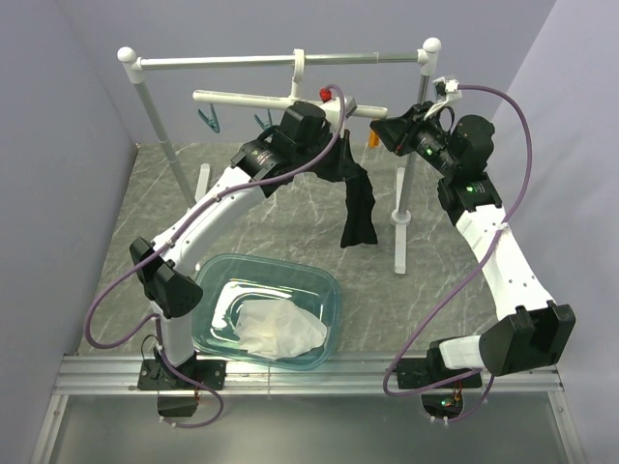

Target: Clip the underwear to the hanger

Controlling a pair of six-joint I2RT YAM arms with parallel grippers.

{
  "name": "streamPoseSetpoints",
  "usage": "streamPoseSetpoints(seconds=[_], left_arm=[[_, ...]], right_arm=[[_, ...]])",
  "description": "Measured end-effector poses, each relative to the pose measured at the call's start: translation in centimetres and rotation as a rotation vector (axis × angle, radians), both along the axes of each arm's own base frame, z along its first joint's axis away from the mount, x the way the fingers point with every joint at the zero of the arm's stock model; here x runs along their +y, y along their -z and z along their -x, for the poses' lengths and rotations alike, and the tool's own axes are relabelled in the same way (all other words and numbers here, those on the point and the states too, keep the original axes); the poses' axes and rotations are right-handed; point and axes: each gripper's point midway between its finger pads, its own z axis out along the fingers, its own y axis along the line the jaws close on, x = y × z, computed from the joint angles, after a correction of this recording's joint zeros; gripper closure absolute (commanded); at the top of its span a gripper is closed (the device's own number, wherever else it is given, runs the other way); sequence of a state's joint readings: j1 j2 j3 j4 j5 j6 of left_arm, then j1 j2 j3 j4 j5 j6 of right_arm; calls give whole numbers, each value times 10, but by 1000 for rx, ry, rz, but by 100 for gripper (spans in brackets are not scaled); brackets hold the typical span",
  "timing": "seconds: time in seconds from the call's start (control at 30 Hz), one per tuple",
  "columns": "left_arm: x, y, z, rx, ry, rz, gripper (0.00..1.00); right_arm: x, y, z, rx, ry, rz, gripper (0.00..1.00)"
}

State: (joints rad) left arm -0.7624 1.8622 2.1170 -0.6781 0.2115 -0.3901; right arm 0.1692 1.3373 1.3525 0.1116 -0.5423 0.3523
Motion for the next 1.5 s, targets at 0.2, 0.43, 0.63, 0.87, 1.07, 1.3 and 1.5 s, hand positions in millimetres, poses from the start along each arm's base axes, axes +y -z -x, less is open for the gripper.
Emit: streamPoseSetpoints(seconds=[0.2,0.43,0.63,0.87,1.07,1.3,1.5], left_arm=[[1,-1,-5,45,-70,33,100],[3,-2,-18,50,-109,73,100],[1,2,-25,34,-103,104,100],[0,-5,-24,15,-80,139,100],[-1,-14,-20,-17,-57,175,100],[1,-18,-18,-60,-43,194,100],[2,-29,-17,-97,-38,219,100]], right_arm=[[3,-1,2,-5,-24,-15,100],[7,-1,5,-11,-50,-24,100],[8,-1,5,-11,-57,-31,100],[9,0,7,-3,-69,-38,100],[11,2,7,18,-81,-51,100],[16,11,4,72,-103,-80,100],[16,13,3,97,-106,-101,100]])
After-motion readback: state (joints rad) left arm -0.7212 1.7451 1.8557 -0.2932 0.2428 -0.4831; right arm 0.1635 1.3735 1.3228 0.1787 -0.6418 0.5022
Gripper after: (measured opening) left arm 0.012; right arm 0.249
